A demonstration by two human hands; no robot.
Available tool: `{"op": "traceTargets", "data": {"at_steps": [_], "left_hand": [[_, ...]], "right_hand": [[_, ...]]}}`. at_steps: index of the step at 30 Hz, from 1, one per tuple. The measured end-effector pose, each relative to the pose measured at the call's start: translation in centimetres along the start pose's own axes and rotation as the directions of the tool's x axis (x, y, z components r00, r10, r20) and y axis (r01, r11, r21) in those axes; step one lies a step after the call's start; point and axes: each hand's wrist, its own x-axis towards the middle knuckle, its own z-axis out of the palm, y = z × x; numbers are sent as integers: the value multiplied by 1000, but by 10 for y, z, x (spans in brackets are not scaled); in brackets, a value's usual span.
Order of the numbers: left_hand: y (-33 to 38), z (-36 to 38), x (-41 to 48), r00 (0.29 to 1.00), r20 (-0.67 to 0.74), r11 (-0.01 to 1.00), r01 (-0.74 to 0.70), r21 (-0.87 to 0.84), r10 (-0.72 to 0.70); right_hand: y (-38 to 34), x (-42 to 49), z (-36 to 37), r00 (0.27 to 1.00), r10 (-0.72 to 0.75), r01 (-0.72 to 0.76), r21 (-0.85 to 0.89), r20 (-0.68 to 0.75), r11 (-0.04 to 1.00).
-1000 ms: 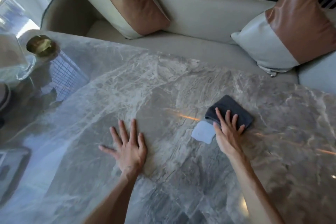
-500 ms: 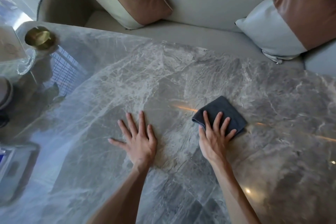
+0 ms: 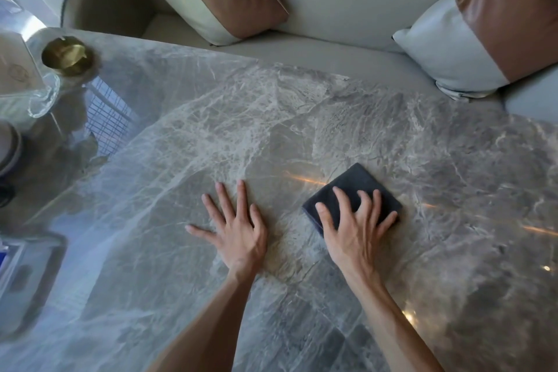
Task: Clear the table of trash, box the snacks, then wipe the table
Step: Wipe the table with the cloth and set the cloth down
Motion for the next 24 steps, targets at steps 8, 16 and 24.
{"op": "traceTargets", "data": {"at_steps": [8,16,24], "left_hand": [[-1,4,1,1000,-23,1000,-2,-7,2],[-3,7,2,999,-40,1000,1,0,-1],[-3,7,3,999,-40,1000,5,-11,-5]], "right_hand": [[0,17,32,994,52,-69,-176,-99,982],[2,12,40,979,5,-38,-159,-204,987],[4,-20,44,937,-174,171,-36,-303,985]]}}
